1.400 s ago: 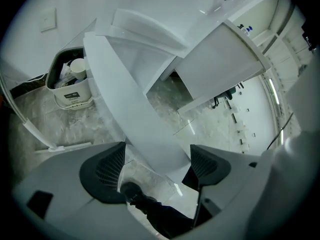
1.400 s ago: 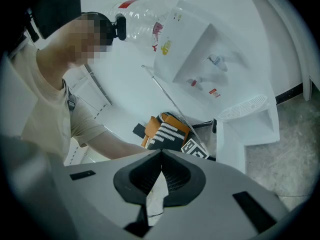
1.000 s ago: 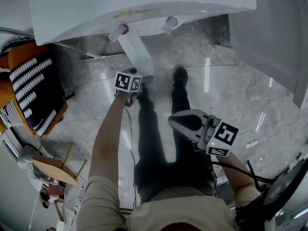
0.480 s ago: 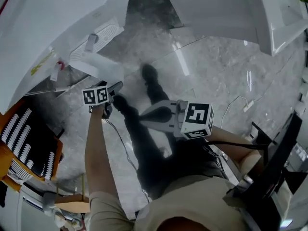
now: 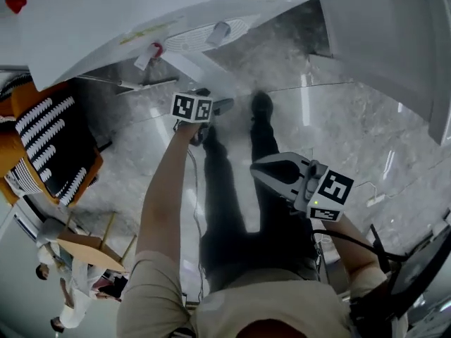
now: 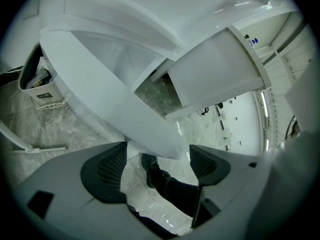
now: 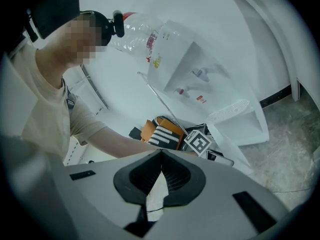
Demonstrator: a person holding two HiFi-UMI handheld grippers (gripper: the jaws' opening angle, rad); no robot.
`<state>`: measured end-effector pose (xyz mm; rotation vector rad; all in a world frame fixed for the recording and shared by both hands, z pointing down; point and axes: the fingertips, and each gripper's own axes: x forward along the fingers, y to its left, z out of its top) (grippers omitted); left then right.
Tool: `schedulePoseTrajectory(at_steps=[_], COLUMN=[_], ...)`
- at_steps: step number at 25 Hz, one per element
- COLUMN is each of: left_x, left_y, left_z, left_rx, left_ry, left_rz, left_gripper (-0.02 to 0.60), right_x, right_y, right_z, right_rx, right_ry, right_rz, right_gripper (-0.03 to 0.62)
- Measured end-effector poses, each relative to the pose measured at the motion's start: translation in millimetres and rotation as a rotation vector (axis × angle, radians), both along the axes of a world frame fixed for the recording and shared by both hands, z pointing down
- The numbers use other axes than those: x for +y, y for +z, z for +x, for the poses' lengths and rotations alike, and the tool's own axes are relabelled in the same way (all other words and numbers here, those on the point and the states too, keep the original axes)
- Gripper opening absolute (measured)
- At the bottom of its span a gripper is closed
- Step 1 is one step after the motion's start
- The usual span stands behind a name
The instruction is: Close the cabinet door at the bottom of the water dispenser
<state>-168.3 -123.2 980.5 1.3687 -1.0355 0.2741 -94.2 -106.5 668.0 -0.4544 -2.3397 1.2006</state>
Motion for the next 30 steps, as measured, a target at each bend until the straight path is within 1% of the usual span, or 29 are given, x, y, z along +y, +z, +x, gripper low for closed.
schedulePoseTrajectory(at_steps=[6, 16, 30], left_x=[-9, -19, -37], left_y=[-3, -5, -4], left_z=[-4, -2, 1], left_rx=[-0.005, -0.002, -0.027], left_ry=[-0.018, 0.002, 0.011], left_rz=[0.017, 0.042, 0.068], left_gripper=[0.358, 0.359, 0.357], right_x=[0, 0, -11], right_y=[2, 5, 10], right_z=[-2, -5, -4], right_rx=[-0.003, 0.001, 0.006], right_ry=[-0.014, -0.014, 0.006], right_rz=[-0.001, -0.007, -0.011], right_gripper=[0.015, 0.015, 0.015])
